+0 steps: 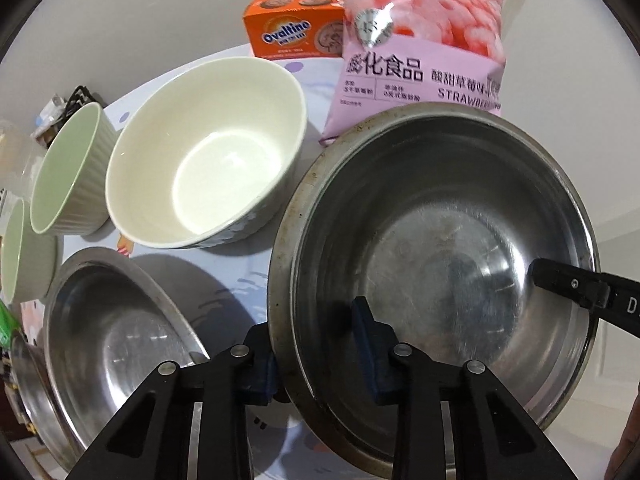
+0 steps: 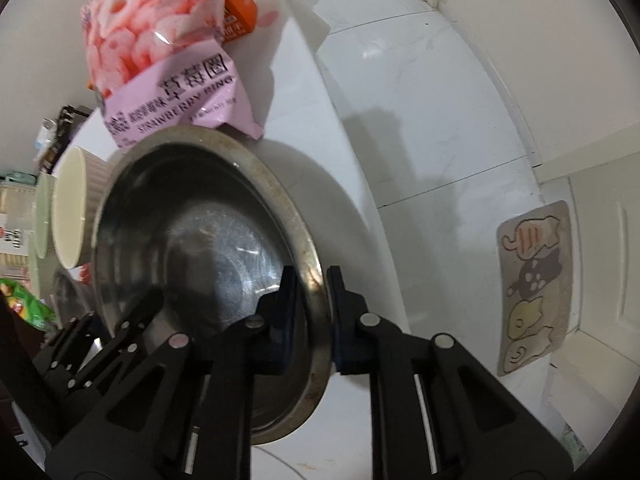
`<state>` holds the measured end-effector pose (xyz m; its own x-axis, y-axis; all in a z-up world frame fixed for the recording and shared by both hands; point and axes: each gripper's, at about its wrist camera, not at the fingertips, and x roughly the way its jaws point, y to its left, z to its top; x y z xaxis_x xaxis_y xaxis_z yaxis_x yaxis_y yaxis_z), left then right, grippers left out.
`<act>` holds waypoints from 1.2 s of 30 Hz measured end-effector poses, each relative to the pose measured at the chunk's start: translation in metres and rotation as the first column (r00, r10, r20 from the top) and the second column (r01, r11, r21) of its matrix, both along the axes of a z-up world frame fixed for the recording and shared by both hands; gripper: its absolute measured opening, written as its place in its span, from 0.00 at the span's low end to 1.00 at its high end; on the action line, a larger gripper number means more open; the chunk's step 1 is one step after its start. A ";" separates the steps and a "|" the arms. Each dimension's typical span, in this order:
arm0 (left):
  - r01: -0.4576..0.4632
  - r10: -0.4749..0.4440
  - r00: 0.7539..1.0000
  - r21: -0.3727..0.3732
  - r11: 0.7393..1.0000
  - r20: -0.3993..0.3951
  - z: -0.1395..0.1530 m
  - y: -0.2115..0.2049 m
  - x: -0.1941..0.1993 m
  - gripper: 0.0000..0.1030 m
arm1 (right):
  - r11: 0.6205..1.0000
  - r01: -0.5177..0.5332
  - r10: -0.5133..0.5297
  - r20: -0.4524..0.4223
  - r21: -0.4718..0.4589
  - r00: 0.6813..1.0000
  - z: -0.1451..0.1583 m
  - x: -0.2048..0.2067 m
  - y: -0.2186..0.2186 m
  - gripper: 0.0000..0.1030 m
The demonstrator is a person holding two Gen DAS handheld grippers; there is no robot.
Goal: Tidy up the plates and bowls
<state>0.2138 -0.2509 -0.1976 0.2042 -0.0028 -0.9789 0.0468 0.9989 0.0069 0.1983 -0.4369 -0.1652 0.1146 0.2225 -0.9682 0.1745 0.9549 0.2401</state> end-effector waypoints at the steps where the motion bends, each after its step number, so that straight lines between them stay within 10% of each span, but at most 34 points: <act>1: 0.001 -0.001 1.000 -0.003 1.000 0.006 0.002 0.001 -0.001 0.30 | 1.000 -0.004 0.004 0.009 0.002 1.000 0.002 -0.001 0.000 0.14; 17: 0.132 -0.132 0.981 0.011 0.991 0.139 0.069 0.000 -0.080 0.28 | 0.999 -0.023 0.029 0.145 -0.045 0.989 0.056 -0.068 0.004 0.14; 36: 0.210 -0.209 0.975 -0.003 0.978 0.070 0.030 0.022 -0.163 0.28 | 0.999 0.021 -0.019 0.047 -0.041 0.999 0.020 -0.172 0.030 0.13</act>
